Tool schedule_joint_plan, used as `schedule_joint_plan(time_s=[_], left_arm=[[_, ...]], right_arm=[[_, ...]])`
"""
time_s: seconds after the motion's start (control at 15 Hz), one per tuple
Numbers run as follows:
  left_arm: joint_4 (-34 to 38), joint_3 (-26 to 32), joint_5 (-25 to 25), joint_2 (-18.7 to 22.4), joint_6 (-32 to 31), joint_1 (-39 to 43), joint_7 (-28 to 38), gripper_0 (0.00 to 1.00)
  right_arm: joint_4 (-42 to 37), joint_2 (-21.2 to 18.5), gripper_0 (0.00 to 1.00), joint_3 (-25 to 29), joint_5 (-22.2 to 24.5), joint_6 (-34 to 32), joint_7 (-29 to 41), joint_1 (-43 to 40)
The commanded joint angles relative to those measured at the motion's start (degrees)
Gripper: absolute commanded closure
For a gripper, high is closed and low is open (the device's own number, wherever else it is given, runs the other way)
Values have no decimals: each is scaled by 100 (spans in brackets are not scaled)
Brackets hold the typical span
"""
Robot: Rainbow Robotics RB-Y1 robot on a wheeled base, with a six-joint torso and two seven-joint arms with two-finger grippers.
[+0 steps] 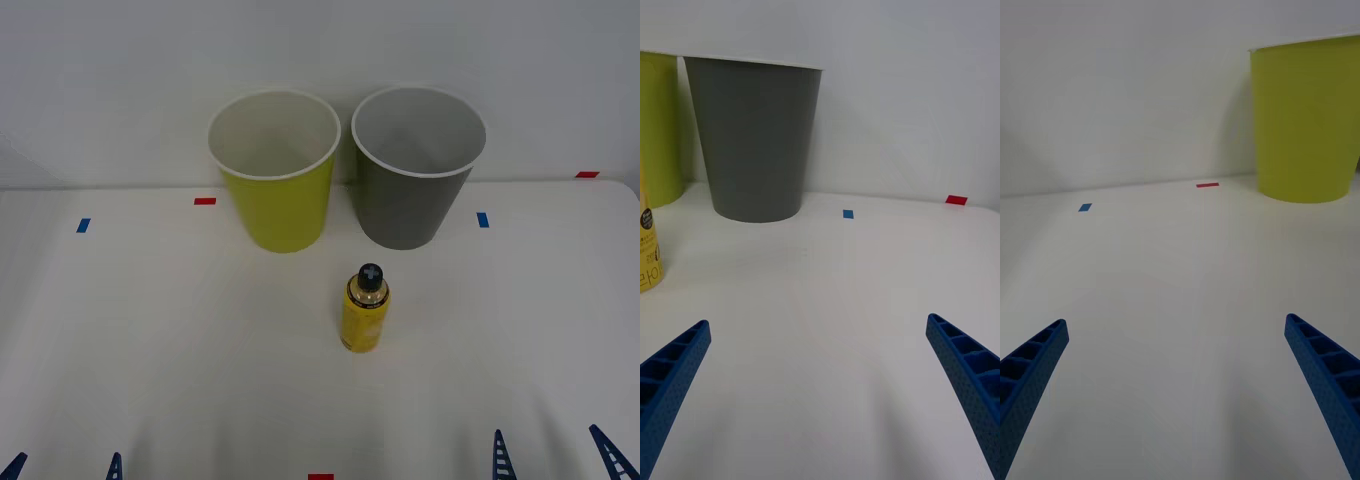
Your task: Put cans in the gray bin and PET bottles in the light green bin.
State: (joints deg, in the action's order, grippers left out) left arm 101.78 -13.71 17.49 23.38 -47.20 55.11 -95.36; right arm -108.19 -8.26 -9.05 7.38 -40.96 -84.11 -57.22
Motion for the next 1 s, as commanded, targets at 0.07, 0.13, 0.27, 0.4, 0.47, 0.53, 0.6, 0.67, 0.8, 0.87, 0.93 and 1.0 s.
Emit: schedule_joint_plan(time_s=[0.07, 0.13, 0.27, 0.4, 0.47, 0.53, 0.6, 0.67, 0.8, 0.87, 0.93, 1.0], left_arm=[[-317, -114, -44, 44, -132, -255, -9, 0], [-527, -281, 9, 334, -439, -457, 26, 0], [-853, -809, 220, 1046, -852, -993, 53, 0], [-853, -1371, 589, 1521, -844, -1591, -9, 0], [-853, -1538, 606, 1661, -817, -1846, -26, 0], [-861, -1652, 606, 1767, -756, -2065, -53, 0], [-861, -1749, 589, 1872, -633, -2320, -79, 0], [-853, -1802, 563, 1916, -492, -2514, -97, 0], [-861, -2153, 633, 1951, -290, -3050, -150, 0], [-853, -2320, 633, 1969, -176, -3243, -176, 0], [-861, -2487, 633, 1986, -114, -3436, -202, 0], [-861, -2760, 642, 2022, -88, -3718, -229, 0]], right_arm=[[0, 0, 0, 0, 0, 0, 0, 0], [0, 0, 0, 0, 0, 0, 0, 0], [0, 0, 0, 0, 0, 0, 0, 0], [0, 0, 0, 0, 0, 0, 0, 0], [0, 0, 0, 0, 0, 0, 0, 0], [0, 0, 0, 0, 0, 0, 0, 0], [0, 0, 0, 0, 0, 0, 0, 0], [0, 0, 0, 0, 0, 0, 0, 0], [0, 0, 0, 0, 0, 0, 0, 0], [0, 0, 0, 0, 0, 0, 0, 0], [0, 0, 0, 0, 0, 0, 0, 0], [0, 0, 0, 0, 0, 0, 0, 0]])
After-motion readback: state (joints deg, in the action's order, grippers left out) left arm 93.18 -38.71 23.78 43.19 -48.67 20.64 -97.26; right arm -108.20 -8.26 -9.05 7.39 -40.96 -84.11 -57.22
